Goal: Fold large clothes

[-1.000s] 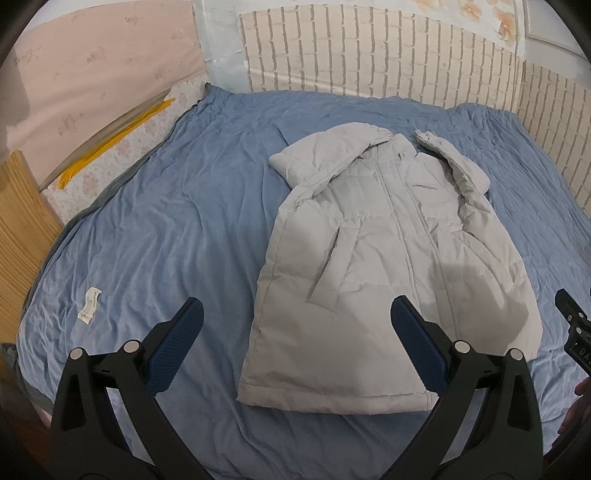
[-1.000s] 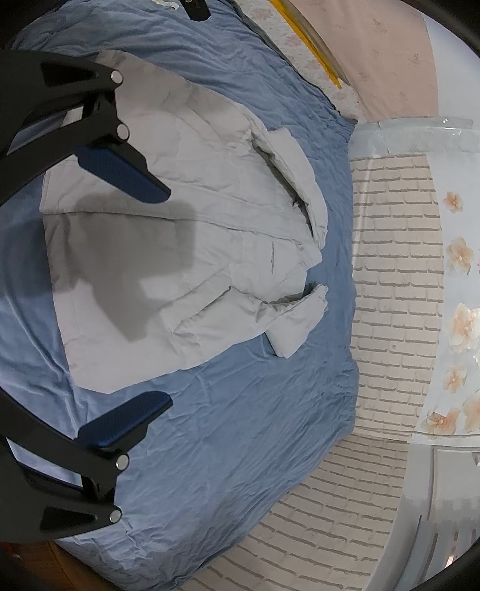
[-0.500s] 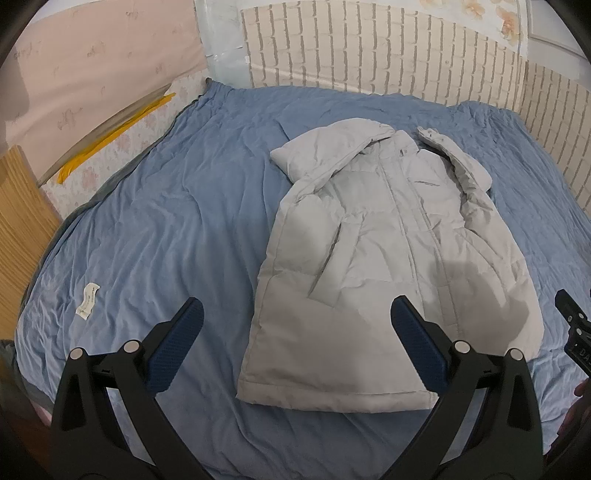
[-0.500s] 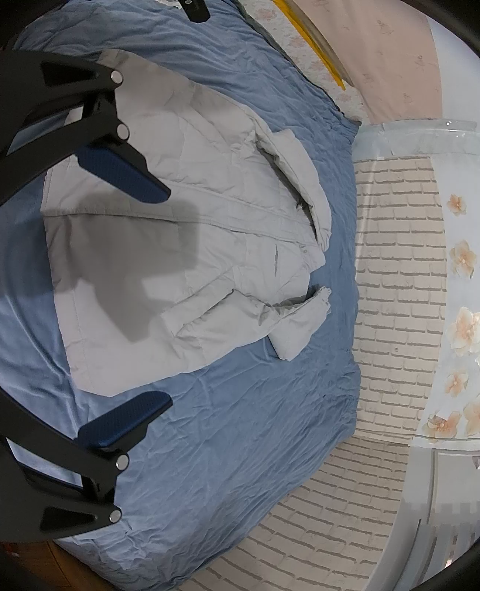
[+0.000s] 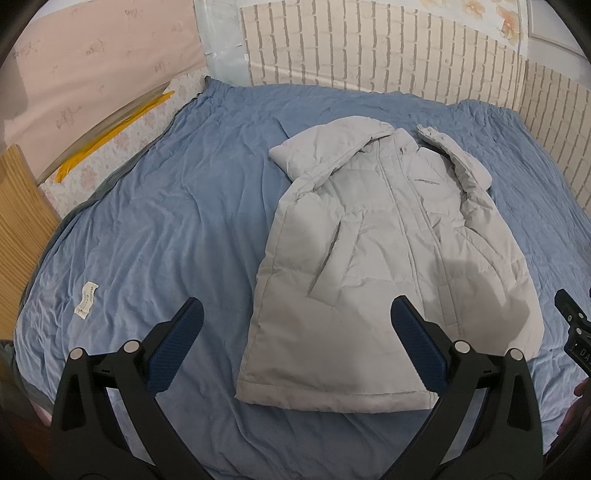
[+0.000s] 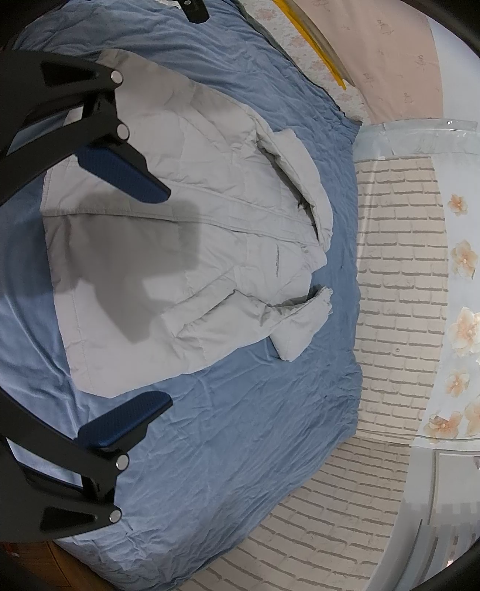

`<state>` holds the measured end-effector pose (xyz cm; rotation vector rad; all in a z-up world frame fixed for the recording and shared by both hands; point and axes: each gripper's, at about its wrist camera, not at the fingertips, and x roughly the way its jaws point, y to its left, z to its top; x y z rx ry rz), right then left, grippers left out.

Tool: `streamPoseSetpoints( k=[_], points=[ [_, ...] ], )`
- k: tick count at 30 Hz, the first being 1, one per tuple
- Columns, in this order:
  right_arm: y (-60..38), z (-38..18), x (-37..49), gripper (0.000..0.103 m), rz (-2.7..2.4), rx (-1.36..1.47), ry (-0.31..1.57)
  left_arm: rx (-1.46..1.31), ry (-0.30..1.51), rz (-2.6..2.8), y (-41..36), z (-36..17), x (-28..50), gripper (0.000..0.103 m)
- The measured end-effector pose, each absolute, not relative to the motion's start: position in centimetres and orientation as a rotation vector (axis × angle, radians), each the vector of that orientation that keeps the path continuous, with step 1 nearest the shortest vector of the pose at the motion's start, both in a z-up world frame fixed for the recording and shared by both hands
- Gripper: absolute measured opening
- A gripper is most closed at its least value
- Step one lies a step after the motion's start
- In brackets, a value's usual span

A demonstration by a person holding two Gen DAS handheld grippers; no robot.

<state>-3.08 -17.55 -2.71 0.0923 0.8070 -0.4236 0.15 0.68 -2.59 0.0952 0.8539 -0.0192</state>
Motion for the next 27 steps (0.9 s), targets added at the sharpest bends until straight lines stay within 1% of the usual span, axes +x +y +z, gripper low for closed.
streamPoseSetpoints(
  k=[18,27],
  points=[
    [-18.2,-3.7,-2.4,0.102,-0.431,0.092,0.824,0.107,0.865,-0.032,0.5,-3.3,1.0,0.100],
    [-19.2,-3.7,-0.6,0.102,-0.478,0.012,0.805,0.146,0.851,-0.027,0.3,-3.8,3.3,0.100]
  ],
)
